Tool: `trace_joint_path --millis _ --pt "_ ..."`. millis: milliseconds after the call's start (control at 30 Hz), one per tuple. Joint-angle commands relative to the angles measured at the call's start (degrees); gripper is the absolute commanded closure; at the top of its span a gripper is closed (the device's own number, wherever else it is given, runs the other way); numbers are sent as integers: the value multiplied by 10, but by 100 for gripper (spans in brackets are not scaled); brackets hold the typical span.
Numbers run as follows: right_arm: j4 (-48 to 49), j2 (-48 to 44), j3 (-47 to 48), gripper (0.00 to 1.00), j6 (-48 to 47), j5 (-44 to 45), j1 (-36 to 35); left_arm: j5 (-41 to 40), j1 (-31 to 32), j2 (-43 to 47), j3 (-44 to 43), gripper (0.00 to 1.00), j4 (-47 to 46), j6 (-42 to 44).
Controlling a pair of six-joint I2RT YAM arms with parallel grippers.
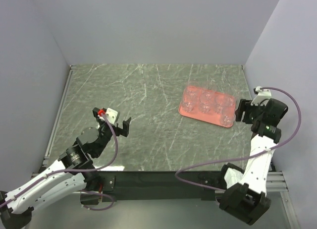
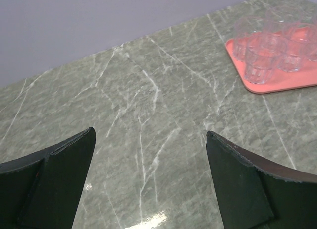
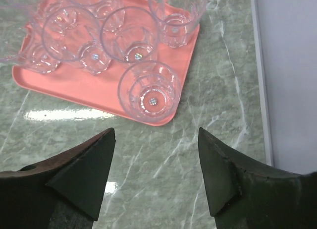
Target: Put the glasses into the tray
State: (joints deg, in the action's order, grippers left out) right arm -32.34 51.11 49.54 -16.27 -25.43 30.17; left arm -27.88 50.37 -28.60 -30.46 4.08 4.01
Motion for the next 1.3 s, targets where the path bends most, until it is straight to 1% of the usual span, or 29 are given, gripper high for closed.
trace_joint_path --millis 0,67,100,200,233,300,333,400,433,467,500,533,567,600,633,667,700,800,833,867,933,1033,1133,1267 --pt "35 -49 -16 24 12 -5 4 -21 -15 -6 -11 1 -15 -30" --pt "46 -67 -24 22 28 10 5 -22 -31 -11 -13 1 -21 -36" --pt "51 -86 -28 18 32 14 4 -19 -37 -15 -14 1 -21 -57" --pt "71 -122 -42 14 54 38 5 -4 -71 -29 -24 1 -19 -84" --pt "83 -131 -49 13 66 52 4 12 -98 -36 -29 1 -18 -93" --pt "97 -159 -58 11 94 71 4 40 -128 -47 -37 1 -10 -117" --pt "111 -167 -67 11 101 75 4 62 -158 -58 -46 1 -6 -127" --pt "120 -186 -75 11 120 86 4 86 -189 -71 -54 1 1 -151" --pt "124 -189 -81 11 126 89 4 98 -219 -84 -57 1 8 -160" --pt "129 -196 -84 11 131 93 4 120 -237 -91 -65 1 13 -178" --pt "130 -196 -86 11 142 96 4 138 -255 -99 -69 1 16 -186" --pt "132 -197 -89 11 148 99 3 151 -292 -113 -72 0 26 -196" --pt "136 -196 -91 11 152 102 4 186 -313 -119 -79 1 29 -215" --pt "141 -196 -94 11 160 112 3 201 -333 -133 -81 1 31 -225" --pt "147 -194 -97 11 162 114 4 215 -372 -139 -86 1 37 -235" --pt "148 -188 -97 11 162 117 5 238 -390 -146 -87 1 38 -257" --pt "151 -184 -97 11 162 117 4 249 -421 -159 -87 1 38 -269" --pt "156 -166 -92 10 187 108 4 274 -460 -189 -93 1 41 -308" --pt "162 -161 -91 9 191 107 4 274 -482 -198 -96 1 44 -323" --pt "166 -153 -91 8 197 105 4 274 -489 -208 -98 1 51 -330" --pt "179 -146 -92 7 216 105 3 236 -495 -238 -106 1 66 -342" --pt "191 -131 -94 6 234 120 3 171 -495 -262 -105 1 88 -338" --pt "196 -122 -100 6 240 135 3 151 -495 -254 -94 0 86 -328" --pt "199 -124 -105 7 236 160 4 152 -495 -227 -81 1 73 -322"
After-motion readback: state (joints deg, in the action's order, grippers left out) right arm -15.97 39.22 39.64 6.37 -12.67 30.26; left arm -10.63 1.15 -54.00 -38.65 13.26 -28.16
